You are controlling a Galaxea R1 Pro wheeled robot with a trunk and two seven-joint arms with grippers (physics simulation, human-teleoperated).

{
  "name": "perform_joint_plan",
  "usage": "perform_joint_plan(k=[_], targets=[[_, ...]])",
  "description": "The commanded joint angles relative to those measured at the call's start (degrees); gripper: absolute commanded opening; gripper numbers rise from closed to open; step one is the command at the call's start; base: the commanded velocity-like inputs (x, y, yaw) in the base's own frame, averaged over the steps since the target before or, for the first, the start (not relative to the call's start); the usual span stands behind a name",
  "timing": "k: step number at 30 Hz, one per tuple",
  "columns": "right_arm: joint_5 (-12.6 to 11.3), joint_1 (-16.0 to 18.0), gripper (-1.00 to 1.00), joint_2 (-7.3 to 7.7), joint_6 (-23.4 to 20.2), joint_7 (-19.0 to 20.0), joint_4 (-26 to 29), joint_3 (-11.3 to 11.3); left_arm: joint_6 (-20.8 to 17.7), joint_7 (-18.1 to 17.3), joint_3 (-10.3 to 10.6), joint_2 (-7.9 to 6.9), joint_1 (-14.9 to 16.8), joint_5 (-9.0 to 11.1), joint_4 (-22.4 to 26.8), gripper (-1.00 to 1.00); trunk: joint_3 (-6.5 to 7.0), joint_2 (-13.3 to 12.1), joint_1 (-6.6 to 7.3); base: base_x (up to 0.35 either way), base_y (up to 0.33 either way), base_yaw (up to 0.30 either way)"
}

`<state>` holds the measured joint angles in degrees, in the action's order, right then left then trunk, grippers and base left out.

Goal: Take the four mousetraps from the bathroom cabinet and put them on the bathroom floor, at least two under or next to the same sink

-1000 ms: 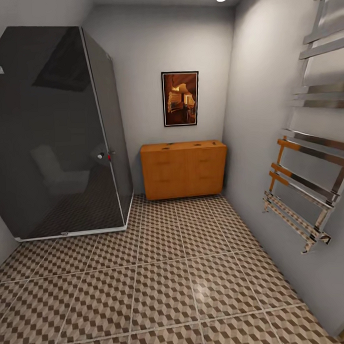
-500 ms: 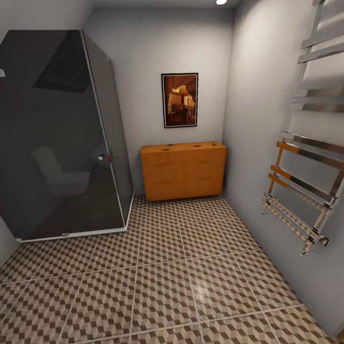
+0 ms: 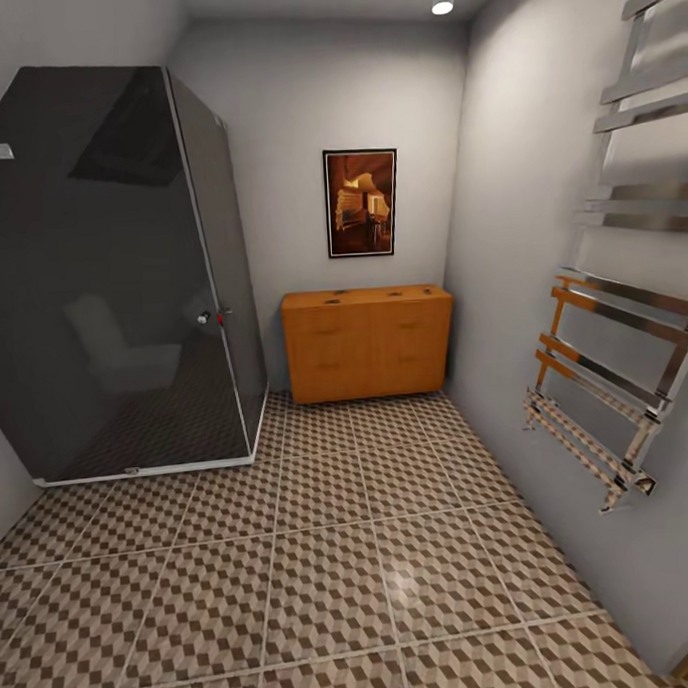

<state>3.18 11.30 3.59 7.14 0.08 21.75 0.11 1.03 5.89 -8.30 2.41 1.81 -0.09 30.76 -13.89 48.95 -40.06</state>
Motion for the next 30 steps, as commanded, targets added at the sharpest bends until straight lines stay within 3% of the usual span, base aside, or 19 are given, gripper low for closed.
perform_joint_plan(k=[1, 13, 30], targets=[[0.3, 0.0, 1.0, 0.01, 0.2, 0.0, 0.0, 0.0, 0.1, 0.0, -0.2, 0.06, 0.0, 0.0, 0.0, 1.0, 0.11, -0.4, 0.22, 0.0, 0.0, 0.0], [0.3, 0.0, 1.0, 0.01, 0.2, 0.0, 0.0, 0.0, 0.2, 0.0, -0.2, 0.05, 0.0, -0.1, 0.0, 1.0, 2.27, -5.2, 2.86, 0.068, 0.0, 0.0], [0.3, 0.0, 1.0, 0.01, 0.2, 0.0, 0.0, 0.0, 0.1, 0.0, -0.2, 0.06, 0.0, -0.2, 0.0, 1.0, 5.32, -12.0, 6.59, 0.294, 0.0, 0.0]])
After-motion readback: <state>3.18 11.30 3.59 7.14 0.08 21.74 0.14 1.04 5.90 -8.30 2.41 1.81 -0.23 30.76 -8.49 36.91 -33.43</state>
